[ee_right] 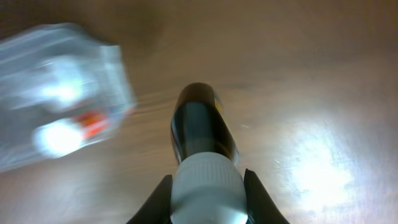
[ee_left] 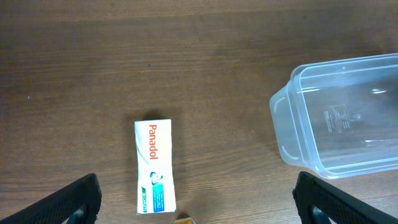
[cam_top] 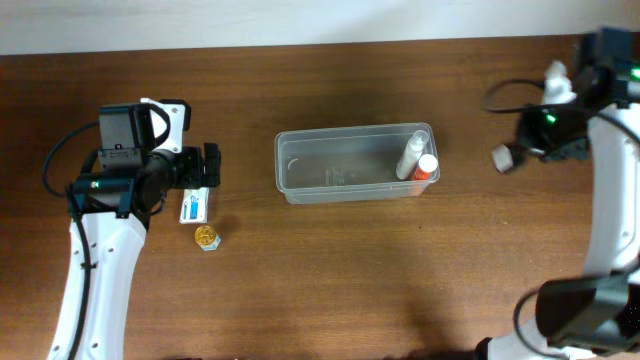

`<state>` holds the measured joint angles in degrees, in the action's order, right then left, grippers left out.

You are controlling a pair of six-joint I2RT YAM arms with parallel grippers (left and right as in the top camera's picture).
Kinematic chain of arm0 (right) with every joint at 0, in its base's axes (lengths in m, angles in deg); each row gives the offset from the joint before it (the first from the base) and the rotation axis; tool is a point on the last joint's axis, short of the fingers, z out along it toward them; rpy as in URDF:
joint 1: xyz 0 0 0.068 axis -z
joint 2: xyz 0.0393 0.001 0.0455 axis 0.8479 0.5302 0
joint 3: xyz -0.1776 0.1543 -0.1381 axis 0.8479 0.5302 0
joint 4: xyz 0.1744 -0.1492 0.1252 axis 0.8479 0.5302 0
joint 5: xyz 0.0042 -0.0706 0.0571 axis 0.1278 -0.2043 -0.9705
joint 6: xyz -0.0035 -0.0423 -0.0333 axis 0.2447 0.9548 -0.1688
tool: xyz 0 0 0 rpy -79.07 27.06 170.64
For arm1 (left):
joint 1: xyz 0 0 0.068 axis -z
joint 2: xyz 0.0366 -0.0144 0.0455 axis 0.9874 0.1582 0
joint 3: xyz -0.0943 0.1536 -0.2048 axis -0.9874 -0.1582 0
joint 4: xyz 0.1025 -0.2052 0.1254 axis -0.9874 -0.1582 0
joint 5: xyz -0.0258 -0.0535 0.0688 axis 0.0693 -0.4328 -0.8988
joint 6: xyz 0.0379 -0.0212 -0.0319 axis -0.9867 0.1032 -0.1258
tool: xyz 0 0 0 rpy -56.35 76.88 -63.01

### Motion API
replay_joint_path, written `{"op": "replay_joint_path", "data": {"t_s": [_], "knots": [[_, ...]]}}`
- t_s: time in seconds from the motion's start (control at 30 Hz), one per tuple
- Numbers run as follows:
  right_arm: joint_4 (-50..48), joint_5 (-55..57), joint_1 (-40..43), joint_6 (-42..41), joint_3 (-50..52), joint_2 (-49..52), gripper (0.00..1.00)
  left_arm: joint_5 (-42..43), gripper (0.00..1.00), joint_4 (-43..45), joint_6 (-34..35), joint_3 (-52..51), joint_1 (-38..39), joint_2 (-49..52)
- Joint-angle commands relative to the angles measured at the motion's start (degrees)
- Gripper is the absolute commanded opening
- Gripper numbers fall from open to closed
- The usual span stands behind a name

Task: Pack container
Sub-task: 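Lower the dark bottle into the container and open the right gripper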

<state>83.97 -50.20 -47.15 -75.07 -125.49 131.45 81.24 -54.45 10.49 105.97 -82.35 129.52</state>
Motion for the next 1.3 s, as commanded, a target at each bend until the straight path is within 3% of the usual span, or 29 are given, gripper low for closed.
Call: {"op": "replay_joint_path", "data": {"t_s": [0.0, 0.2, 0.43, 0.97, 1.27], "knots": [[1.1, -0.9, -8.6, 0.5, -6.9, -2.8, 0.19, -0.2, 1.00, 0.1, 0.5, 1.1, -0.2, 0.2], [-2.9, 1.0, -20.0, -2.7, -8.3, -2.1, 0.19, -0.2, 0.99, 0.1, 0.5, 1.1, -0.2, 0.2], [-6.4, 1.3, -25.9, -4.0, -8.3, 3.2, 0.19, -0.2, 0.99, 0.1, 0.5, 1.1, -0.2, 0.2], [-10.2, 1.2, -26.6, -3.7, -8.3, 20.6, 0.19, -0.2, 0.99, 0.1, 0.5, 1.1, -0.2, 0.2], [-12.6, 1.3, -26.6, -3.3, -8.2, 24.0, 0.19, -0.2, 0.99, 0.1, 0.5, 1.1, -0.2, 0.2]]}}
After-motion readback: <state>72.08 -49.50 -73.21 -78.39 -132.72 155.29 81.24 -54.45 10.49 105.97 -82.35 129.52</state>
